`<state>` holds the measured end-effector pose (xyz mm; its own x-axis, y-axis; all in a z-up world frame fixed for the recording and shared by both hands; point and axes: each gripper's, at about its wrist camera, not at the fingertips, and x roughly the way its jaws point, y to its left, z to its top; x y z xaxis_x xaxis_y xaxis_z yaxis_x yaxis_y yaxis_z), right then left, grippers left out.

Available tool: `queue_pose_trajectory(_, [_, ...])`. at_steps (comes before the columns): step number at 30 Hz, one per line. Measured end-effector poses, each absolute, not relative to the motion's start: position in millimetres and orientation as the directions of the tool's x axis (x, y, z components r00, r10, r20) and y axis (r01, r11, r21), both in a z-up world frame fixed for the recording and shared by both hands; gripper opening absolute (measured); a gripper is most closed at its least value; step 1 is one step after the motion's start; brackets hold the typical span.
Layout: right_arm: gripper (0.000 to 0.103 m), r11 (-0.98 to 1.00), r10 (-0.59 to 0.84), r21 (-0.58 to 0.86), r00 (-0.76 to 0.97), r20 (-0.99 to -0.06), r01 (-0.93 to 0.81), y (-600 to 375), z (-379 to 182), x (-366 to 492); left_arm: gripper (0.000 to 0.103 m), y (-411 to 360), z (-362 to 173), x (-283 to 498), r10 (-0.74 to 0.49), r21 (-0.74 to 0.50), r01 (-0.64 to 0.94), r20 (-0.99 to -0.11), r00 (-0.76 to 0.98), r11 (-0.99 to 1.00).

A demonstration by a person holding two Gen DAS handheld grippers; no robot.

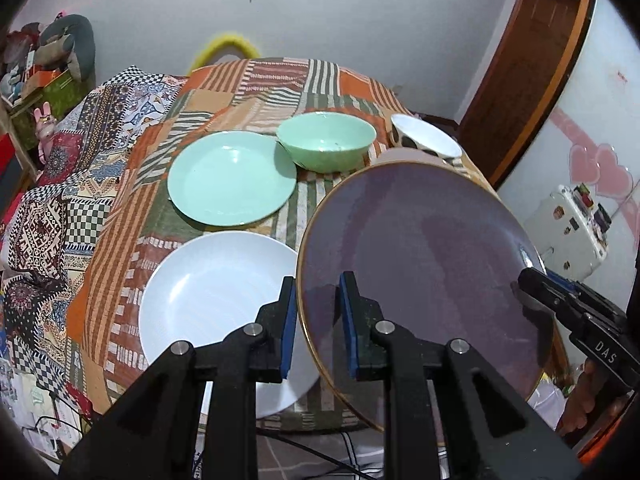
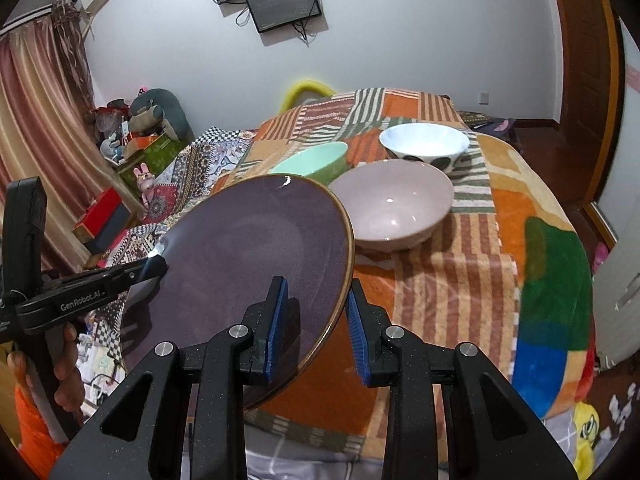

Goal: Organize plates and bowls

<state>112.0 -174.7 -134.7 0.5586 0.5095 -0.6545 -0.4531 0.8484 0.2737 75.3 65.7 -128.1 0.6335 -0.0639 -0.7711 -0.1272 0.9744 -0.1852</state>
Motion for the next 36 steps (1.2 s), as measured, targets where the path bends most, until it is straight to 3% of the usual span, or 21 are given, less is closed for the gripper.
queue_pose_trajectory(36, [0.027, 0.889, 0.444, 0.322, 0.446, -0.778, -0.325, -216, -203, 124, 0.022, 18, -214, 122, -0.098, -0.138, -0.072, -0.910, 0.402, 0.988])
